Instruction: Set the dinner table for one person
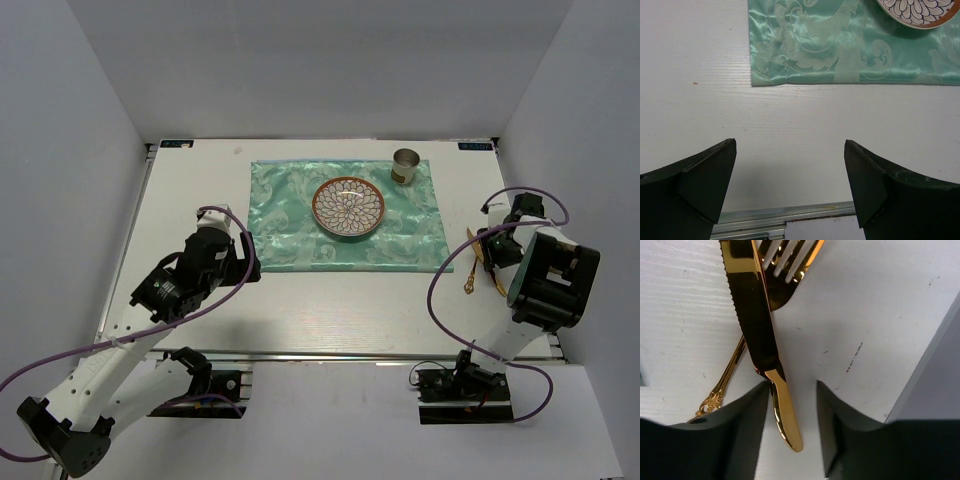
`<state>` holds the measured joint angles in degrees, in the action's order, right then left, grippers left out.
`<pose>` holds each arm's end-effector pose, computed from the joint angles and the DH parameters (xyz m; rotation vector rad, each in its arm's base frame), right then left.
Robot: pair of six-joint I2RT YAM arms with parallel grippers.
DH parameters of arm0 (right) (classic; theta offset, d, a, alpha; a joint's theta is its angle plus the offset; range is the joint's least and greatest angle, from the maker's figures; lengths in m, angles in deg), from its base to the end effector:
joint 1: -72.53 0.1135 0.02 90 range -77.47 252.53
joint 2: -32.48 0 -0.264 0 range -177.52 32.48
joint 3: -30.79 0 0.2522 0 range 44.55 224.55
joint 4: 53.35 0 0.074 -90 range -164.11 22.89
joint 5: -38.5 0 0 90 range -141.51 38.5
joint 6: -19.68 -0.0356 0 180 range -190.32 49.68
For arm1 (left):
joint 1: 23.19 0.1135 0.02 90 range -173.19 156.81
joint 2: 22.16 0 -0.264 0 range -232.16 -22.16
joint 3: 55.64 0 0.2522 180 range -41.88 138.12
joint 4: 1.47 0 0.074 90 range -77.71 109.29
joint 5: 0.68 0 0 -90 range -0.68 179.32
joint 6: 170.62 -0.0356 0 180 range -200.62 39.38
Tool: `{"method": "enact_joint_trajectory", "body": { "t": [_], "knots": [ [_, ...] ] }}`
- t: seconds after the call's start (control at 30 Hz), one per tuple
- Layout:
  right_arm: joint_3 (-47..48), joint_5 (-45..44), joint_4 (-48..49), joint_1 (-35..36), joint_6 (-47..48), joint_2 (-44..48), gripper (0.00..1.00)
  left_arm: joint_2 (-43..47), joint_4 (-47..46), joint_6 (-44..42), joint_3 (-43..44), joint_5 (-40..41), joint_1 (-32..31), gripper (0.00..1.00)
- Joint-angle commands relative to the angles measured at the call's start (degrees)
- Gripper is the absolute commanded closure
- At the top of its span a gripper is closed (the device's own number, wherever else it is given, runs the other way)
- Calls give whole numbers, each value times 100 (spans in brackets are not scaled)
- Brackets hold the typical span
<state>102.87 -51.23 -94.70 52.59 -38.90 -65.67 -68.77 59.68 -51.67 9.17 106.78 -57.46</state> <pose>0.3066 -0.1110 0.1628 -0.2788 2.7609 -0.2342 0.1360 -0.0797 0.3106 -0.0465 2.2878 -0.2224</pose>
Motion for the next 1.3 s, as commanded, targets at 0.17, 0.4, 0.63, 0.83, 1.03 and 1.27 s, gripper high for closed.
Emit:
{"method": "enact_joint_trajectory", "body": {
  "t": [0.17, 0.4, 0.63, 0.83, 1.03, 1.27],
  "knots": [
    [-199, -89, 105, -1, 84, -240, 82, 73, -81, 23, -42, 100, -28, 2],
    [-216, 210, 140, -18, 75, -126, 100, 99, -73, 41, -51, 135, -28, 2],
    [107, 438, 141, -53, -206, 33, 100, 117, -90, 32, -51, 135, -28, 2],
    [924, 744, -228, -62, -426, 111, 100, 170, -99, 41, -60, 136, -28, 2],
    [1497, 860, -405, -45, -742, 278, 100, 222, -99, 41, -68, 127, 24, 2],
    [2218, 870, -361, 428, -2419, 568, 100, 310, -73, 76, -51, 223, 77, 2]
  ]
}}
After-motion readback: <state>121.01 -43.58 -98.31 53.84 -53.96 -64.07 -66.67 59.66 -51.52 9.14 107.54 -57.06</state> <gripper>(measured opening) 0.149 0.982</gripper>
